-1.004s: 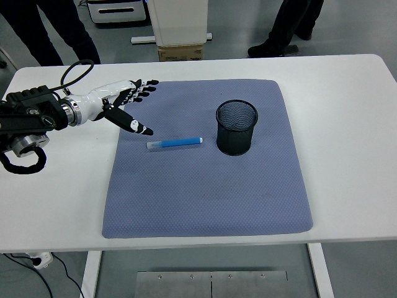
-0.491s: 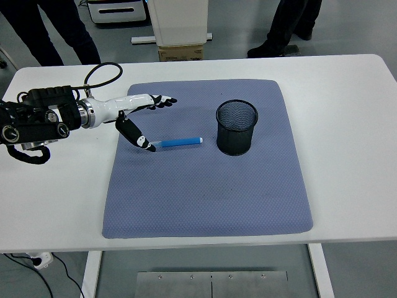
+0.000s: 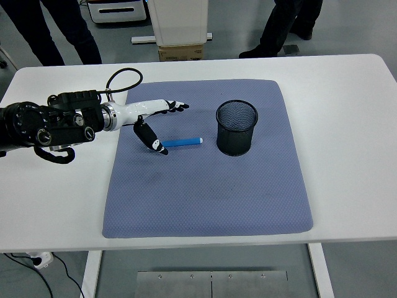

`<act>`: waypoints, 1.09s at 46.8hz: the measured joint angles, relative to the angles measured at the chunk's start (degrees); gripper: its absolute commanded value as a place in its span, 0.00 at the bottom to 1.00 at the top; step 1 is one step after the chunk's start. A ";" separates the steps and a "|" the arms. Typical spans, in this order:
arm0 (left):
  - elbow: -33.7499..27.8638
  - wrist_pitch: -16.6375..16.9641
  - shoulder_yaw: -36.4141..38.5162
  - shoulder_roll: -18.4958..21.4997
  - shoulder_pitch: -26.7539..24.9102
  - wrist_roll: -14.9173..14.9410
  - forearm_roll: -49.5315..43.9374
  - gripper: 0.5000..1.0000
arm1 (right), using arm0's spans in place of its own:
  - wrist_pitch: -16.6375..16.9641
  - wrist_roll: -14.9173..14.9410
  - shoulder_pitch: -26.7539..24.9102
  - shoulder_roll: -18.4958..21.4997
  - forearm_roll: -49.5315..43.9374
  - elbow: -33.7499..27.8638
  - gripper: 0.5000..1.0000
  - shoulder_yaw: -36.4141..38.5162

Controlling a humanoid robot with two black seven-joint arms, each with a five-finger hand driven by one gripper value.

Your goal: Left hand places marker in pen holder

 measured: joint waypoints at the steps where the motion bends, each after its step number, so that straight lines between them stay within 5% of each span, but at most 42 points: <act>1: 0.11 0.00 0.00 -0.12 0.05 0.29 0.00 1.00 | 0.00 0.00 0.00 0.00 0.00 -0.01 1.00 0.00; 24: 1.57 0.00 1.25 -2.12 0.94 0.65 2.96 1.00 | 0.00 0.00 0.00 0.00 0.00 0.00 1.00 0.00; 30: 2.02 0.00 1.34 -2.18 1.01 0.65 3.07 0.84 | 0.00 0.00 0.00 0.00 0.00 0.00 1.00 0.00; 51: 3.03 3.28 1.34 -3.48 2.49 0.64 3.34 0.79 | 0.00 0.00 0.00 0.00 0.00 0.00 1.00 0.00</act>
